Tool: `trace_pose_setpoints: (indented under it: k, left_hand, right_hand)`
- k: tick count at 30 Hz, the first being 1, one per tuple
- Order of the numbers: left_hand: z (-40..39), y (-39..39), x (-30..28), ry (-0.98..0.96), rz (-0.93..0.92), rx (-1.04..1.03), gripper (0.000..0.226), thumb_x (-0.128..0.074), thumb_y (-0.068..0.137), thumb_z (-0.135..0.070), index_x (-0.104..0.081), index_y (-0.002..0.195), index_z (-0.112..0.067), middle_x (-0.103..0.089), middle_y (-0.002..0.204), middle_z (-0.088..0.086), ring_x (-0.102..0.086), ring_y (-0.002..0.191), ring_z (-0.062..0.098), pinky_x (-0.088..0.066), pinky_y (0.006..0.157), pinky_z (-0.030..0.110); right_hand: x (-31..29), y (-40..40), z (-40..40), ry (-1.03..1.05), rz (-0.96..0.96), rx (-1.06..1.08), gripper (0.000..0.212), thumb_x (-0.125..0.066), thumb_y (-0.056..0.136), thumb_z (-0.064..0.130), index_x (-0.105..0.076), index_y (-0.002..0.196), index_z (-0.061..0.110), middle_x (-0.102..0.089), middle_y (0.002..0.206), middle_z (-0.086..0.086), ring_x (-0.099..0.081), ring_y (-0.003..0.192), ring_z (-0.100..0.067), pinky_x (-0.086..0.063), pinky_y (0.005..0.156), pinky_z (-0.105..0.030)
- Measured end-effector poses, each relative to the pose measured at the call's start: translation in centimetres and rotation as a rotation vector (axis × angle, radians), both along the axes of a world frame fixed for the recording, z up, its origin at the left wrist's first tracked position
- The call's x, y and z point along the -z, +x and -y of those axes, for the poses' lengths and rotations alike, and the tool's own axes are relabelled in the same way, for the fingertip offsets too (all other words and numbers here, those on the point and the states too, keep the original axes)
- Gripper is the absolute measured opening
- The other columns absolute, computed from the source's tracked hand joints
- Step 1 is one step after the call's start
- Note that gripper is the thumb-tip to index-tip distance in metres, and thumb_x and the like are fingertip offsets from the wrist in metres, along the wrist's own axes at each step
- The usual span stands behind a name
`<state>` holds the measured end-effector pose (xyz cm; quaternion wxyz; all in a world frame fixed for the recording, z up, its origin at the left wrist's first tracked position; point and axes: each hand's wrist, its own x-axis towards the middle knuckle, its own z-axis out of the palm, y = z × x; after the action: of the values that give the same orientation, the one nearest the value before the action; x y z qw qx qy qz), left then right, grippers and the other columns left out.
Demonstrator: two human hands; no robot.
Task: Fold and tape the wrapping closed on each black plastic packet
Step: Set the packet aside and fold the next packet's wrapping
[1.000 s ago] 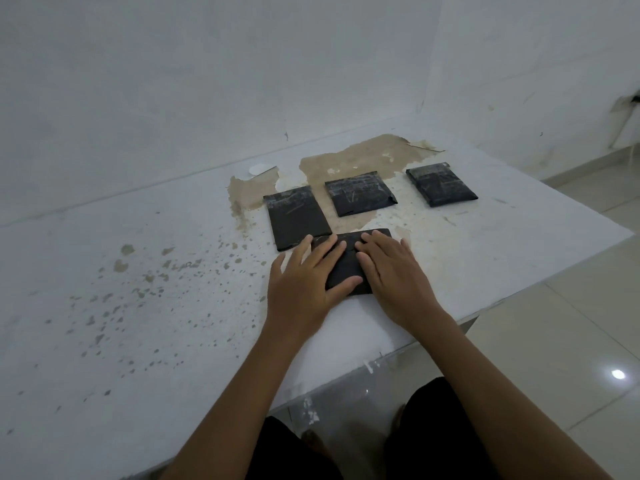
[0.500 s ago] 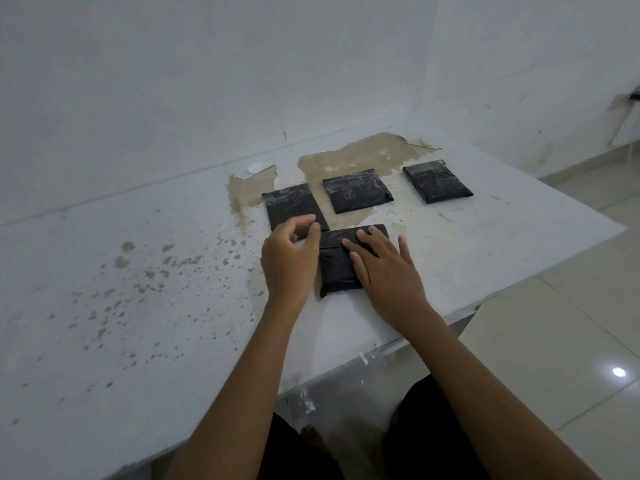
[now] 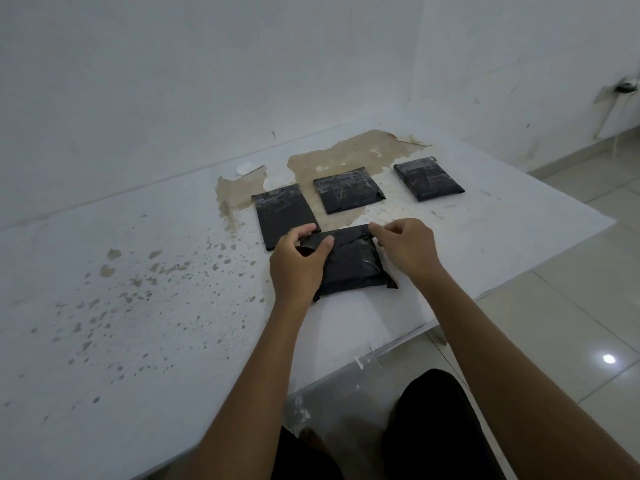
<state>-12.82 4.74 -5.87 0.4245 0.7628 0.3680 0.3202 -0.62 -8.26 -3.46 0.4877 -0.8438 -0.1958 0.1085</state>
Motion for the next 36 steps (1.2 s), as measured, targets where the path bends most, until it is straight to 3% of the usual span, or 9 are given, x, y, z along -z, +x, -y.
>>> trace_pose_setpoints:
  k: [2, 6, 13, 16, 19, 22, 26, 30, 36]
  left_hand:
    - [0.0, 0.0, 0.0, -0.003, 0.016, -0.012, 0.040, -0.077, 0.088, -0.042, -0.069, 0.124, -0.028, -0.068, 0.124, -0.010, -0.058, 0.111, 0.008, -0.046, 0.089, 0.024]
    - [0.1, 0.0, -0.1, -0.011, 0.048, -0.016, 0.040, -0.078, 0.089, -0.039, -0.069, 0.125, -0.026, -0.068, 0.123, -0.010, -0.057, 0.110, 0.007, -0.043, 0.088, 0.022]
    - [0.4, -0.1, 0.2, 0.015, 0.089, -0.052, 0.037, -0.080, 0.086, -0.041, -0.071, 0.119, -0.029, -0.069, 0.116, -0.014, -0.059, 0.096, -0.002, -0.044, 0.077, 0.011]
    - [0.5, 0.0, 0.3, 0.021, 0.105, -0.074, 0.035, -0.081, 0.084, -0.042, -0.073, 0.115, -0.029, -0.071, 0.110, -0.014, -0.062, 0.093, 0.000, -0.047, 0.076, 0.013]
    - [0.2, 0.2, 0.6, 0.075, 0.103, -0.065, 0.029, -0.081, 0.084, -0.040, -0.075, 0.110, -0.028, -0.070, 0.110, -0.011, -0.062, 0.095, 0.002, -0.054, 0.083, 0.023]
    - [-0.1, 0.1, 0.6, 0.273, 0.038, -0.038, 0.022, -0.077, 0.088, -0.037, -0.076, 0.108, -0.028, -0.064, 0.116, -0.008, -0.056, 0.104, 0.005, -0.048, 0.089, 0.025]
    - [-1.1, -1.0, -0.8, 0.673, -0.137, 0.281, 0.035, -0.053, 0.102, -0.041, -0.069, 0.130, -0.027, -0.062, 0.133, -0.009, -0.052, 0.125, 0.014, -0.043, 0.097, 0.030]
    - [-1.9, -3.5, -0.8, 0.806, -0.473, 0.507, 0.065, -0.022, 0.100, -0.064, -0.040, 0.155, -0.036, -0.035, 0.162, -0.018, -0.024, 0.153, 0.007, -0.027, 0.119, 0.044]
    - [-1.5, -5.2, 0.6, 0.695, -0.486, 0.467, 0.068, -0.017, 0.100, -0.070, -0.025, 0.160, -0.041, -0.017, 0.169, -0.018, -0.021, 0.155, 0.012, -0.030, 0.121, 0.051]
  right_hand:
    - [0.3, 0.2, 0.0, -0.010, -0.014, -0.011, 0.041, -0.061, 0.098, 0.033, -0.073, 0.083, -0.004, -0.074, 0.086, -0.017, -0.067, 0.082, -0.027, -0.049, 0.073, -0.030]
    - [0.9, -0.2, 0.5, 0.015, -0.008, 0.003, 0.026, -0.062, 0.098, 0.030, -0.075, 0.086, 0.012, -0.066, 0.070, 0.008, -0.058, 0.066, -0.002, -0.036, 0.058, -0.006]
    - [1.7, -0.9, 0.9, 0.074, 0.068, 0.059, 0.017, -0.065, 0.096, 0.024, -0.070, 0.110, 0.014, -0.069, 0.087, 0.001, -0.065, 0.081, -0.011, -0.040, 0.062, -0.004]
    - [2.0, -1.3, 0.9, 0.047, 0.263, -0.118, 0.039, -0.052, 0.101, 0.012, -0.055, 0.139, 0.019, -0.063, 0.129, -0.007, -0.059, 0.117, -0.021, -0.046, 0.098, -0.026]
    - [2.3, -2.4, 1.3, -0.066, 0.326, -0.311, 0.046, -0.039, 0.102, 0.038, -0.053, 0.144, 0.027, -0.035, 0.160, 0.005, -0.033, 0.143, -0.022, -0.030, 0.117, -0.045]
    - [2.4, -3.8, 2.0, -0.340, 0.471, -0.375, 0.081, -0.024, 0.085, 0.079, -0.039, 0.151, 0.035, -0.025, 0.163, 0.016, -0.018, 0.148, -0.019, -0.017, 0.121, -0.052]
    - [2.8, -4.1, 2.0, -0.393, 0.524, -0.364, 0.108, 0.004, 0.073, 0.092, -0.033, 0.154, 0.032, -0.024, 0.164, 0.011, -0.017, 0.149, -0.025, -0.014, 0.122, -0.055]
    - [3.2, -3.8, 1.7, -0.352, 0.559, -0.364, 0.103, 0.000, 0.080, 0.088, -0.041, 0.151, 0.026, -0.035, 0.160, 0.005, -0.031, 0.142, -0.029, -0.028, 0.116, -0.056]
    - [3.5, -3.8, 1.8, -0.352, 0.618, -0.355, 0.092, -0.013, 0.088, 0.082, -0.050, 0.146, 0.021, -0.048, 0.152, 0.000, -0.043, 0.133, -0.032, -0.035, 0.111, -0.059]
